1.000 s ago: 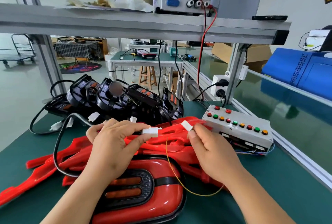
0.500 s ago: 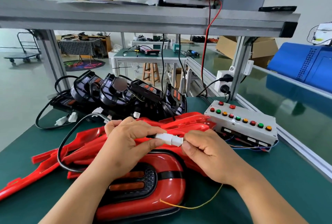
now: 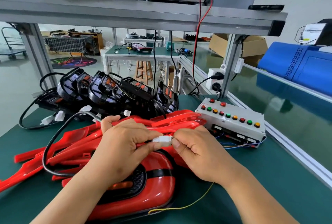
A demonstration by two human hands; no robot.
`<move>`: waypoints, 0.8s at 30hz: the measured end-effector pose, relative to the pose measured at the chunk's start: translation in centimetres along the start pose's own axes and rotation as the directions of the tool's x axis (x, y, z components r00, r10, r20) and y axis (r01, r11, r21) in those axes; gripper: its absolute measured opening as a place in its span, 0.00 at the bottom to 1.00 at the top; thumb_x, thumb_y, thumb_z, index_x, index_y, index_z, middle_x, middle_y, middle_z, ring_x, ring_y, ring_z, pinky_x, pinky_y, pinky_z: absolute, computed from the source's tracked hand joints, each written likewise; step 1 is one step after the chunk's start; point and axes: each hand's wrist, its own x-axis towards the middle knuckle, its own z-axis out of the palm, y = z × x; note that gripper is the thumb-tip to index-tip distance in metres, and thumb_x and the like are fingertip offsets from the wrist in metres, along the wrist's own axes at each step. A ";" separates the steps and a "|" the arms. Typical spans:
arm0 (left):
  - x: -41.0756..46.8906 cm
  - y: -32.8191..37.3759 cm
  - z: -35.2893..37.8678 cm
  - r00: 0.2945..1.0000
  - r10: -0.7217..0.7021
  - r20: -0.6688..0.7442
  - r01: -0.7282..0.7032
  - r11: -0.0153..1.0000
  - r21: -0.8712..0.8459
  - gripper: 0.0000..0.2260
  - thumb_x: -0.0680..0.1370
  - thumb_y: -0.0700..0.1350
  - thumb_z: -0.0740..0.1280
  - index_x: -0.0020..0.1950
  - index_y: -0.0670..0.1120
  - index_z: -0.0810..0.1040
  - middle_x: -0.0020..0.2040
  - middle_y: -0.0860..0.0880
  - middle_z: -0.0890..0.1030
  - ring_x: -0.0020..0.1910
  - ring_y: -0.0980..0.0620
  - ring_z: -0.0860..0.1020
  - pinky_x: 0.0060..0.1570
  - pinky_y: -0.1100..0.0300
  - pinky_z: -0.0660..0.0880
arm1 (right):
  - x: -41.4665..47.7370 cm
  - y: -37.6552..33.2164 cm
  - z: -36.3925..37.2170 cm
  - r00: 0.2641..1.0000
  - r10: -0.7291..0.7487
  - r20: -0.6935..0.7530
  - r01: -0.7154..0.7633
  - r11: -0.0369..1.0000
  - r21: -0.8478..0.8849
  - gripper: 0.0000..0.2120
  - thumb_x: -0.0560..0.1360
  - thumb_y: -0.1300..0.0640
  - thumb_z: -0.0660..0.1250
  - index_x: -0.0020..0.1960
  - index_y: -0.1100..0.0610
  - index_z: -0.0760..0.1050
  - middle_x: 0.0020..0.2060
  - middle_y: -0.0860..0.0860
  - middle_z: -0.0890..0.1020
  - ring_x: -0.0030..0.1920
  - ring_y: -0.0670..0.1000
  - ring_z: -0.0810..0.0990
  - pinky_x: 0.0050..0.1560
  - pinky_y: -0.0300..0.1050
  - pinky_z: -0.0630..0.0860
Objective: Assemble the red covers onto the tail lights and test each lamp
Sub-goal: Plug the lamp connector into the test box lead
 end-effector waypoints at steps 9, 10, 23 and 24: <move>0.3 -2.4 -2.1 0.985 -0.157 0.078 0.139 0.971 0.197 0.20 0.70 0.70 0.53 0.54 0.70 0.78 0.43 0.69 0.79 0.51 0.59 0.77 0.66 0.44 0.53 | -0.3 1.6 -1.1 0.993 0.104 -0.062 -0.102 0.994 0.022 0.16 0.80 0.45 0.60 0.35 0.47 0.66 0.32 0.43 0.73 0.36 0.44 0.71 0.43 0.45 0.64; 0.1 -2.8 -2.4 0.981 -0.176 0.076 0.161 0.972 0.171 0.16 0.71 0.69 0.55 0.51 0.71 0.78 0.41 0.69 0.77 0.50 0.60 0.77 0.65 0.44 0.54 | -0.4 1.7 -1.3 0.990 0.124 -0.065 -0.122 0.992 0.026 0.14 0.78 0.41 0.60 0.37 0.47 0.70 0.34 0.43 0.76 0.37 0.44 0.74 0.43 0.45 0.68; -0.3 -2.8 -1.7 0.979 -0.166 0.122 0.158 0.985 0.075 0.19 0.68 0.69 0.53 0.45 0.67 0.82 0.39 0.70 0.77 0.50 0.63 0.75 0.64 0.38 0.60 | -7.9 15.8 -7.3 0.212 0.945 -0.250 -0.930 0.274 0.246 0.09 0.70 0.70 0.60 0.38 0.60 0.76 0.33 0.57 0.75 0.35 0.56 0.71 0.37 0.45 0.67; -0.4 -2.9 -1.7 0.979 -0.167 0.119 0.159 0.985 0.070 0.19 0.68 0.69 0.54 0.45 0.67 0.82 0.39 0.70 0.77 0.50 0.63 0.75 0.64 0.38 0.60 | -7.7 16.1 -6.6 0.217 0.957 -0.194 -0.908 0.271 0.321 0.08 0.71 0.69 0.61 0.43 0.62 0.78 0.36 0.58 0.77 0.36 0.56 0.73 0.38 0.45 0.68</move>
